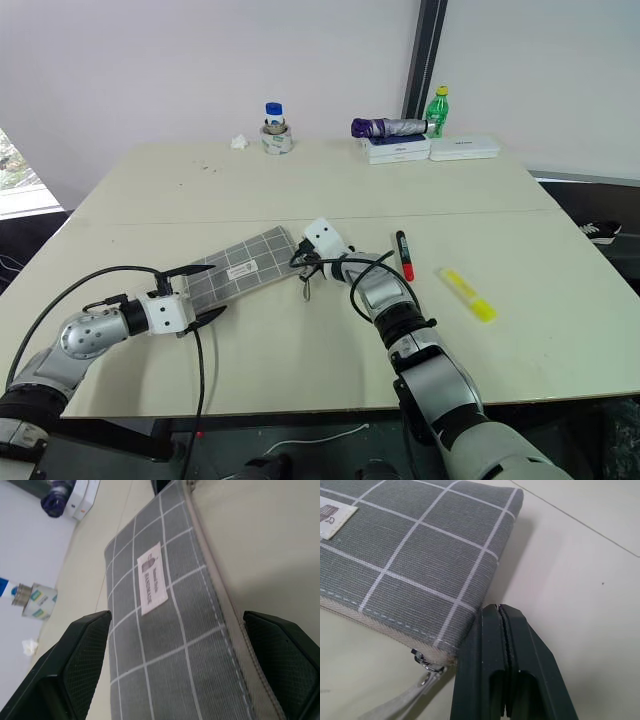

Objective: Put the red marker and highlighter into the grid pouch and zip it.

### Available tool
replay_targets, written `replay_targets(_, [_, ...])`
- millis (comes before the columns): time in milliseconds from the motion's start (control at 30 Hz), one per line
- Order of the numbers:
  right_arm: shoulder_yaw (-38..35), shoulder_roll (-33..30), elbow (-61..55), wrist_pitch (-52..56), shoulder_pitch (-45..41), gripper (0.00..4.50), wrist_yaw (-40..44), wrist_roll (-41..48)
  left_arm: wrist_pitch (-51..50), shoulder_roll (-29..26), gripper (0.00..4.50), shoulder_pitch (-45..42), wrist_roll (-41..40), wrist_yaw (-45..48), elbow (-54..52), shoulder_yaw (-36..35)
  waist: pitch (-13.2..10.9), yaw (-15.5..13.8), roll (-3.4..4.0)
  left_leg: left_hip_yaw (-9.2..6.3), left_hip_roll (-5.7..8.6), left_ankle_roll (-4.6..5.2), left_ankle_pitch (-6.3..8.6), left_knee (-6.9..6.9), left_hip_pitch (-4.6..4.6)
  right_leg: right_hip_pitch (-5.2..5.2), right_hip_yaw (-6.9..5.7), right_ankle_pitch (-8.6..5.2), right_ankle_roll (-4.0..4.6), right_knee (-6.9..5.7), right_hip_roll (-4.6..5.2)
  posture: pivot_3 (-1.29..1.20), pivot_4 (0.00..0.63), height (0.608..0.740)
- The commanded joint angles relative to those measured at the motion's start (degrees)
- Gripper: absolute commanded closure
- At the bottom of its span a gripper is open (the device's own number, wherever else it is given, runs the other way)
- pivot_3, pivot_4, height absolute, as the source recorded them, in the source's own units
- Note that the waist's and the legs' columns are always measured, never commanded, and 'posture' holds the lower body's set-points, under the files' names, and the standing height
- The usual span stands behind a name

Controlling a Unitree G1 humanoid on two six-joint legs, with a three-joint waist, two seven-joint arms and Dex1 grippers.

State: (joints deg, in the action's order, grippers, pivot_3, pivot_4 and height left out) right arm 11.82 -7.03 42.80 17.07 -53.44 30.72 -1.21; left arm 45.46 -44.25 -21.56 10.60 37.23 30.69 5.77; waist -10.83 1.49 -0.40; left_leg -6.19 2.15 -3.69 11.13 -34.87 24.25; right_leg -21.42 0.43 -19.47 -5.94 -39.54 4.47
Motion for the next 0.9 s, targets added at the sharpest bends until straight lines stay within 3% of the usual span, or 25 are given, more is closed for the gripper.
replay_targets(33, [-0.7,0.0,-2.9,-0.3,-0.3,4.50,0.0,-0.2,1.7,0.0,1.38,-0.2,-0.8,1.1,0.5,0.9,0.0,0.2,0.00,0.00,0.00,0.00,0.00,0.00,0.00,0.00,0.00,0.00,0.00,0.00,0.00,0.00,0.150,0.737])
replay_targets(233, [-0.5,-0.2,-3.5,-0.2,0.3,4.50,0.2,-0.5,3.3,-0.7,4.46,0.4,-1.7,1.0,1.2,0.7,0.0,1.1,0.00,-0.03,-0.01,0.00,0.00,0.01,0.01,-0.01,0.00,0.00,0.00,-0.02,-0.02,0.00,0.150,0.737])
replay_targets(267, [-0.5,-0.2,-3.6,-0.2,0.3,4.50,0.2,-0.5,3.2,-0.7,4.49,0.6,-1.8,0.9,1.0,0.6,0.0,1.2,0.01,-0.03,-0.01,0.00,0.00,0.02,0.01,-0.01,0.00,0.00,0.00,-0.02,-0.02,0.00,0.150,0.737])
replay_targets(500, [-0.4,-0.5,-4.9,-0.1,1.0,4.50,0.1,-0.7,-7.4,0.9,4.49,4.7,-10.3,0.7,-7.4,-3.6,0.0,1.2,0.01,0.01,-0.03,0.00,0.00,0.03,0.01,-0.06,0.08,0.00,0.00,-0.04,-0.04,0.00,0.150,0.737])
replay_targets(700, [-0.5,-0.7,-5.6,0.2,1.6,4.50,0.1,-0.9,-14.9,-1.3,1.75,11.8,-14.3,3.1,-17.5,-6.8,0.0,1.3,0.01,0.00,-0.07,0.00,0.00,0.02,0.02,-0.06,0.10,0.00,0.00,-0.05,-0.05,0.00,0.150,0.737])
replay_targets(900, [-0.2,-0.5,-5.6,-0.1,1.5,4.50,0.4,-1.0,-15.0,-4.6,1.75,16.3,-12.6,2.9,-20.5,-10.8,0.0,1.1,0.01,0.02,-0.09,0.00,0.00,0.04,0.02,-0.09,0.13,0.00,0.01,-0.04,-0.08,0.00,0.150,0.737])
